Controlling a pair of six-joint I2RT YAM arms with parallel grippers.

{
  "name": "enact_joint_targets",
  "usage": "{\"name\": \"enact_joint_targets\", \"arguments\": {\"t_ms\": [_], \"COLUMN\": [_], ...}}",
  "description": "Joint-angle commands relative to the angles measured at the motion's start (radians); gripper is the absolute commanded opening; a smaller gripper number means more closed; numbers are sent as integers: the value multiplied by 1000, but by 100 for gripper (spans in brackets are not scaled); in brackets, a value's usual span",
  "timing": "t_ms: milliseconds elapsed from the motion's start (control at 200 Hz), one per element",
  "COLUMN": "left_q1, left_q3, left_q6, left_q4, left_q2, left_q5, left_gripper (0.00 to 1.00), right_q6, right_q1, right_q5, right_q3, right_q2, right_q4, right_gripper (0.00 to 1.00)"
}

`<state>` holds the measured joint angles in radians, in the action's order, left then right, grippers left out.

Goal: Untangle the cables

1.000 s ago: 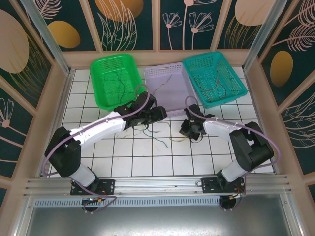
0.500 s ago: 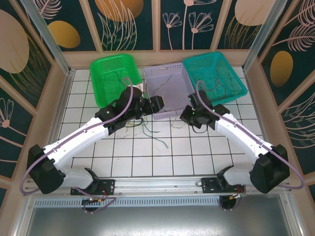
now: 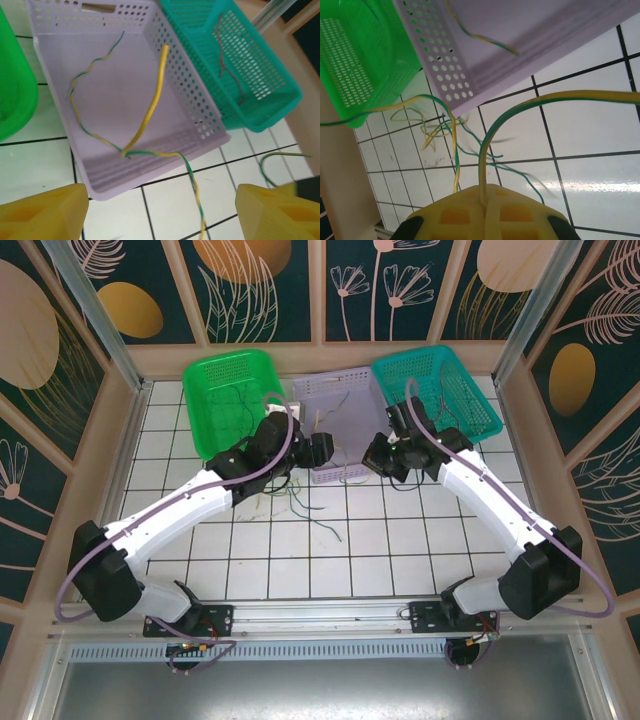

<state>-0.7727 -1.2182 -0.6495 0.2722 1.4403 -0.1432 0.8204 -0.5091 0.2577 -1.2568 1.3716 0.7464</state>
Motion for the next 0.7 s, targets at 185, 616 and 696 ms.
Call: {"name": "enact_joint_targets", "arguments": {"t_ms": [185,616,696], "left_q1": [86,107,151], "left_q3": [-69,-117,-112], "left_q6": [69,8,-67], "left_q4": [-10,-10,22], "left_q2": [86,148,128], "left_q5": [58,48,47], "left_gripper": [73,0,0], "right_q6": [-19,5,-4], "right_q1": [4,13,50], "right_q5": [108,91,13], "right_q3": [-26,9,22], "right_q2": [-36,-98,-138], "right_q4": [33,16,27], "right_gripper": [0,0,0]}}
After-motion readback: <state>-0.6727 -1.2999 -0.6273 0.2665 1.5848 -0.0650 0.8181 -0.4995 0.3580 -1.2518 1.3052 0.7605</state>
